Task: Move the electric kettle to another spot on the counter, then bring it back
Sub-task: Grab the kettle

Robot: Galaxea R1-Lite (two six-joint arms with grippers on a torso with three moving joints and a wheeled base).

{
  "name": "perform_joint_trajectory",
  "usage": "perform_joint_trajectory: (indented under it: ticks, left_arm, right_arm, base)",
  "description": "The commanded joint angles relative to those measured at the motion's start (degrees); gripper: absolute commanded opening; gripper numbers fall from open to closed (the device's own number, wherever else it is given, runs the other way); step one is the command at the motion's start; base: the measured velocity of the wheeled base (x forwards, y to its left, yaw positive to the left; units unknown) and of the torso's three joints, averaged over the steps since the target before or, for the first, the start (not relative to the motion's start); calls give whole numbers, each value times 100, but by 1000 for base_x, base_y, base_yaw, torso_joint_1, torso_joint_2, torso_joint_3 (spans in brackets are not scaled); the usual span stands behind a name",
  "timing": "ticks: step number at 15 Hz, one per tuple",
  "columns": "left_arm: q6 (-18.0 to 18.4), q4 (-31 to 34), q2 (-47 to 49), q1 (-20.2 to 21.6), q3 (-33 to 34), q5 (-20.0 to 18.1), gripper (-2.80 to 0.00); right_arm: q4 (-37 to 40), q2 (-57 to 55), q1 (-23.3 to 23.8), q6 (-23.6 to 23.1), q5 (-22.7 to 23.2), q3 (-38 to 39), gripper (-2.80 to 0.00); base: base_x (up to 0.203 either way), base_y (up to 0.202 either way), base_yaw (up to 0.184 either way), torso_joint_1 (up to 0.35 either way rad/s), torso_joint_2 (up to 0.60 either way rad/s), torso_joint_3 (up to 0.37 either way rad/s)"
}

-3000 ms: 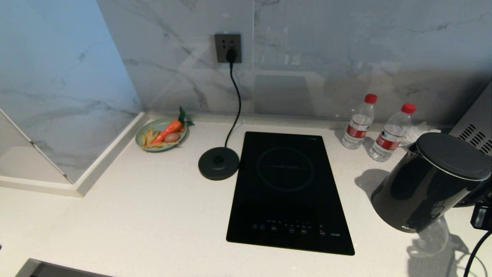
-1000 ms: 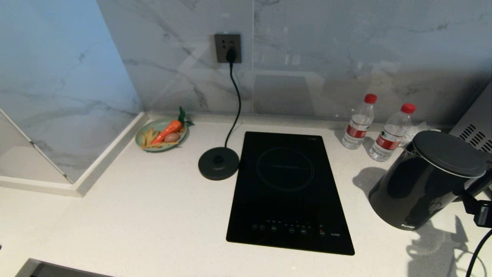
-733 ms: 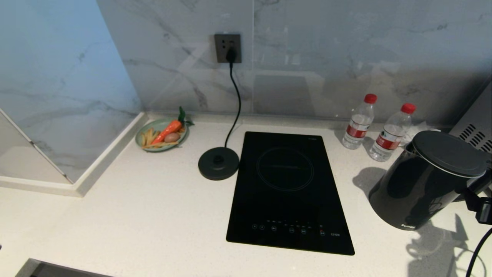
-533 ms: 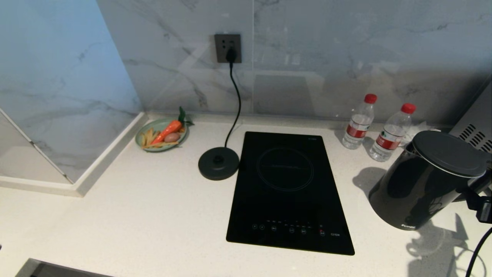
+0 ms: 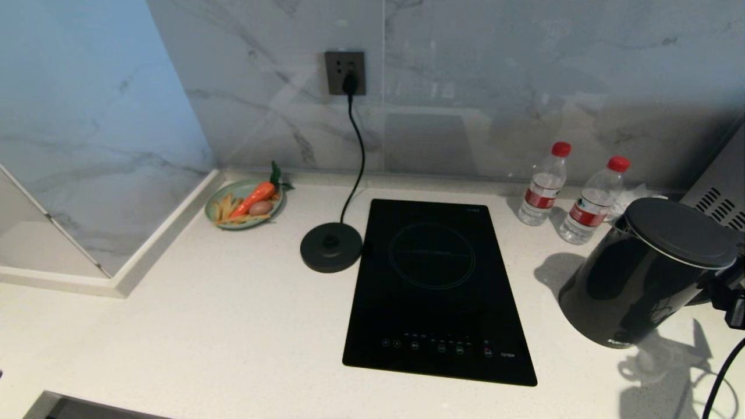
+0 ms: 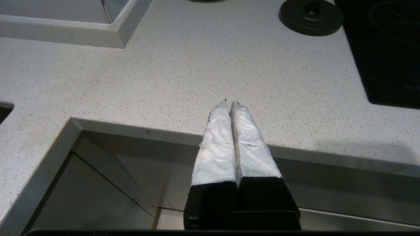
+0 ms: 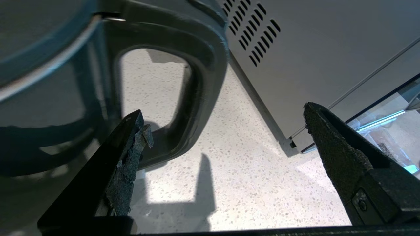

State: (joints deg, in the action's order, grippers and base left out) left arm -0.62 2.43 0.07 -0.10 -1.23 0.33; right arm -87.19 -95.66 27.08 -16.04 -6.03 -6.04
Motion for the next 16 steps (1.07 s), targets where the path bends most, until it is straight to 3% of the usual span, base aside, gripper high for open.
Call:
perform_joint_trajectory:
  ticks: [1, 16]
  left_arm:
    - [1, 4, 2, 1, 0, 2, -280]
    - [-8, 4, 2, 1, 0, 2, -280]
  right_arm:
    - [-48, -162, 54, -13, -4, -90, 0]
    - [-48, -419, -1, -127, 5, -594, 0]
  base:
    - [0, 0, 0, 0, 0, 0]
    - [0, 0, 0, 0, 0, 0]
